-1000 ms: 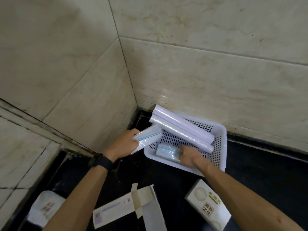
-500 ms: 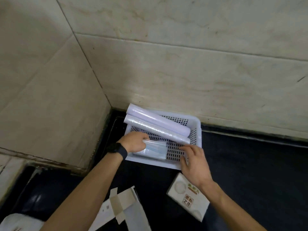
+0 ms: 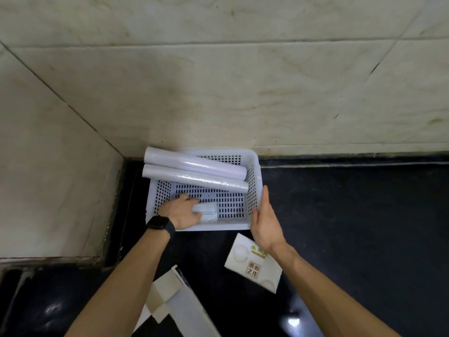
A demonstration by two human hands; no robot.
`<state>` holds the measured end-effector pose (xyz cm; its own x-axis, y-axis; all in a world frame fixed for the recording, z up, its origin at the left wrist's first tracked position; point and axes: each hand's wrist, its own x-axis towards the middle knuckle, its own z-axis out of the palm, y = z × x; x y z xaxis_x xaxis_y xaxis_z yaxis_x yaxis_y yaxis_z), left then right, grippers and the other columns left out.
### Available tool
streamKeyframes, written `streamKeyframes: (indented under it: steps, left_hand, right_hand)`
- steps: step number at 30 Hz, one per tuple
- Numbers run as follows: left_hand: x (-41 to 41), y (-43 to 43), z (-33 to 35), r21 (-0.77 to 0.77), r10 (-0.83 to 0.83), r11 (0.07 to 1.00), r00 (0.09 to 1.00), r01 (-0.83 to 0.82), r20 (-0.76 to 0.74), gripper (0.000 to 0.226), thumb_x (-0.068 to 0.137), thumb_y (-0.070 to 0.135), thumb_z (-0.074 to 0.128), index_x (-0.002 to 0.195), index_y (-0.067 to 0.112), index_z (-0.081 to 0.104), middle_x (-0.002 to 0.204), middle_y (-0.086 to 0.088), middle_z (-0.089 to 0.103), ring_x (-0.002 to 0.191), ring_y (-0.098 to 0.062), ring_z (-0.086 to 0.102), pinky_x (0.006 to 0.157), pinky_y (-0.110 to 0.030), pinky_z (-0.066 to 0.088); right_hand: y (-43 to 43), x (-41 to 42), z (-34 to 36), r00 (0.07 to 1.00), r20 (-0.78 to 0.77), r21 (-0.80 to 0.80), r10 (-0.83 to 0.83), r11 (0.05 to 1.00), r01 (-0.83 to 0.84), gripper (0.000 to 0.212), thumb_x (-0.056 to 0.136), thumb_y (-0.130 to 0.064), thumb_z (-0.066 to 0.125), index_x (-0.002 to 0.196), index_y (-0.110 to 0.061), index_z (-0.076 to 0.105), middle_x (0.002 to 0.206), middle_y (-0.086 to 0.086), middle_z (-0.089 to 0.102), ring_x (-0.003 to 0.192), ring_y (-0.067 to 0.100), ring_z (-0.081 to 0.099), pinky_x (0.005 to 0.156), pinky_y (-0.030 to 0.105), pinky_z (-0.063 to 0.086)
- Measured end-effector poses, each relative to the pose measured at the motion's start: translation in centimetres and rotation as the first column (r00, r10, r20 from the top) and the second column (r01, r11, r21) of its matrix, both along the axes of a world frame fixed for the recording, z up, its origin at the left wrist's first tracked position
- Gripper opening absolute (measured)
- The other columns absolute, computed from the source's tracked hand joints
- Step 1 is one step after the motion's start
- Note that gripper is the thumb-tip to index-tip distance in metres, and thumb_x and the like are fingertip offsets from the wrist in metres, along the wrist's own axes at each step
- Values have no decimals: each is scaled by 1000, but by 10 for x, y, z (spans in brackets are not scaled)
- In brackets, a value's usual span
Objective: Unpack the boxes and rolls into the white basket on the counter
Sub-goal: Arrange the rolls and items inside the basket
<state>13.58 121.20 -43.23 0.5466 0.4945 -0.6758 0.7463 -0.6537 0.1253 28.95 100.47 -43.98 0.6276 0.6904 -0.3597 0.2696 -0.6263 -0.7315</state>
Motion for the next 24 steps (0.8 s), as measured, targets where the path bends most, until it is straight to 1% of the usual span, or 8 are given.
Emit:
streamKeyframes:
  steps: [5, 9, 13, 16, 18, 20, 22, 24]
  left_hand:
    - [1, 1, -2, -11, 14, 1000, 1000, -14, -27, 57, 100, 42, 35, 155, 36, 23, 163, -3, 21, 146, -30, 26, 118, -45, 26]
    - [-2, -13, 11, 128, 76, 987, 981, -99, 176, 61, 95, 36, 45, 153, 29, 30, 154, -3, 39, 135, -27, 42, 114, -46, 30]
    - [-17, -66, 29, 213, 150, 920, 798, -328, 584, 56, 93, 27, 54, 147, 19, 42, 144, -6, 50, 125, -25, 50, 106, -42, 42]
    - [-30, -134, 29, 186, 241, 829, 638, -527, 731, 53, 91, 23, 58, 143, 18, 45, 144, -6, 48, 127, -23, 47, 106, -41, 45]
    - [-36, -181, 17, 204, 311, 768, 633, -606, 709, 56, 89, 21, 59, 143, 15, 45, 146, -9, 46, 132, -25, 45, 109, -42, 42]
    - [-39, -222, -2, 274, 355, 768, 742, -578, 569, 65, 86, 24, 57, 148, 12, 40, 153, -11, 40, 141, -28, 37, 115, -48, 33]
    - [-41, -251, -20, 262, 400, 821, 839, -507, 370, 74, 87, 32, 50, 154, 12, 27, 162, -10, 24, 150, -28, 20, 120, -52, 16]
    - [-44, -268, -32, 207, 425, 860, 878, -467, 221, 78, 92, 45, 41, 158, 15, 12, 166, -7, 8, 152, -26, 6, 121, -53, 2]
  right_hand:
    - [0, 3, 2, 998, -61, 22, 20, 1000, -19, 74, 103, -30, 37, 155, -40, -15, 135, -1, 51, 112, 16, 59, 93, 41, 56]
    - [-3, 9, 4, 996, -72, -15, 60, 998, -62, 72, 103, -45, 34, 155, -40, -15, 139, 4, 52, 117, 22, 58, 97, 48, 54]
    - [-24, 16, 12, 994, -79, -107, 69, 991, -77, 79, 100, -59, 32, 160, -22, -4, 163, 15, 25, 148, 30, 30, 118, 48, 32]
    - [-59, 9, 16, 995, 23, -68, 93, 994, -92, 78, 100, -54, 43, 159, -14, 13, 164, 12, 23, 150, 26, 25, 120, 42, 29]
    - [-84, -4, 15, 979, 105, -47, 174, 984, -170, 75, 97, -53, 50, 156, -14, 23, 162, 8, 26, 148, 25, 26, 117, 38, 30]
    - [-107, -19, 7, 928, 173, -85, 331, 943, -320, 80, 93, -61, 50, 156, -20, 25, 163, 5, 22, 148, 26, 21, 118, 40, 29]
    - [-123, -32, -5, 836, 234, -200, 496, 866, -458, 86, 87, -70, 47, 157, -30, 15, 166, 7, 12, 150, 29, 13, 121, 44, 24]
    - [-132, -38, -13, 763, 271, -310, 587, 803, -508, 92, 86, -69, 47, 158, -36, 0, 166, 9, -1, 151, 32, 7, 123, 48, 22]
